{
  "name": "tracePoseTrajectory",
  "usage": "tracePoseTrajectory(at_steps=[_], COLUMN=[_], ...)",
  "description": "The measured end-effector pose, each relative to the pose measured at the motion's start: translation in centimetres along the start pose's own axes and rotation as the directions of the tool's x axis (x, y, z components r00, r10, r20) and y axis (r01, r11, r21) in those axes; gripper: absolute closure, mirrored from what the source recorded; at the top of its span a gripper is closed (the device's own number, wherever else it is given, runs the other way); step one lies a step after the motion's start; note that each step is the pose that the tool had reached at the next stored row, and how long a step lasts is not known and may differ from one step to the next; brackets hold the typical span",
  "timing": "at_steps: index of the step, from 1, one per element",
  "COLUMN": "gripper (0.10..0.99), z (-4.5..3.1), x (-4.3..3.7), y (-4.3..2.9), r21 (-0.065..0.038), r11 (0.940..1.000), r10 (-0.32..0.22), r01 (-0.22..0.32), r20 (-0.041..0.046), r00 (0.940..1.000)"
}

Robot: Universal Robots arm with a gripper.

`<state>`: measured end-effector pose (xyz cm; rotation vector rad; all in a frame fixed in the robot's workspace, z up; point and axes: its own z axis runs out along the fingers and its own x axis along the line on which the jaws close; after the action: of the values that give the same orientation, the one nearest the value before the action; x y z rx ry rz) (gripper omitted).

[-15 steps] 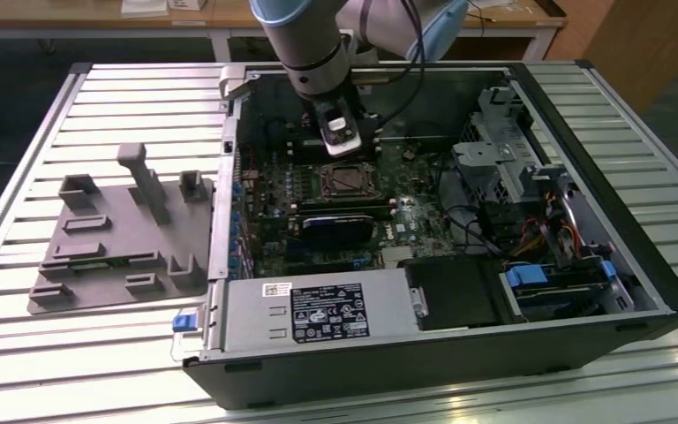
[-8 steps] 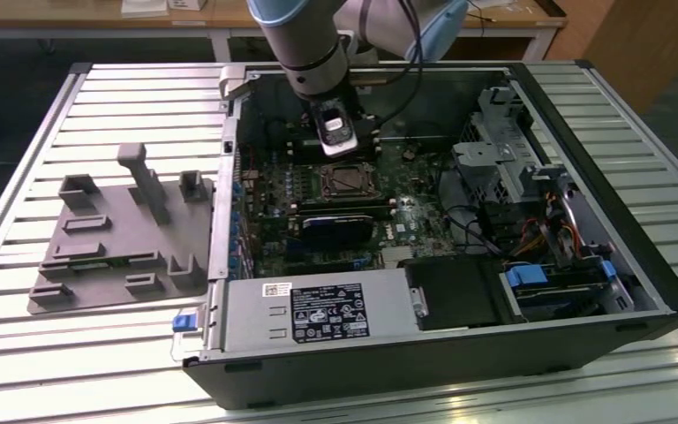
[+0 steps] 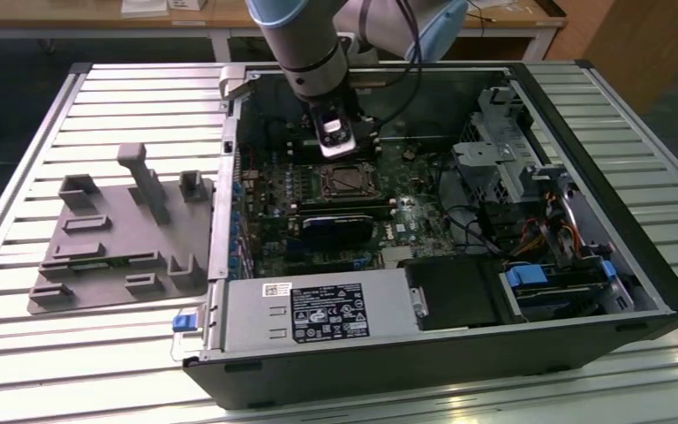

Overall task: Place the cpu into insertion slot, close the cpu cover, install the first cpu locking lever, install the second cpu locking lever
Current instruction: 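Install the first cpu locking lever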

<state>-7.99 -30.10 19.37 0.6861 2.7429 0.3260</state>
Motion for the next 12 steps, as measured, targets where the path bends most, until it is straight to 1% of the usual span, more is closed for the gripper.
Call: tracePoseTrajectory(at_steps=[12], gripper=[0.984], z=[0.41], x=[0.11], y=[-0.13], r21=[0.003], r11=[0.9999], r10=[0.010], r01=[-0.010], r20=[0.0030], r00=[0.9999])
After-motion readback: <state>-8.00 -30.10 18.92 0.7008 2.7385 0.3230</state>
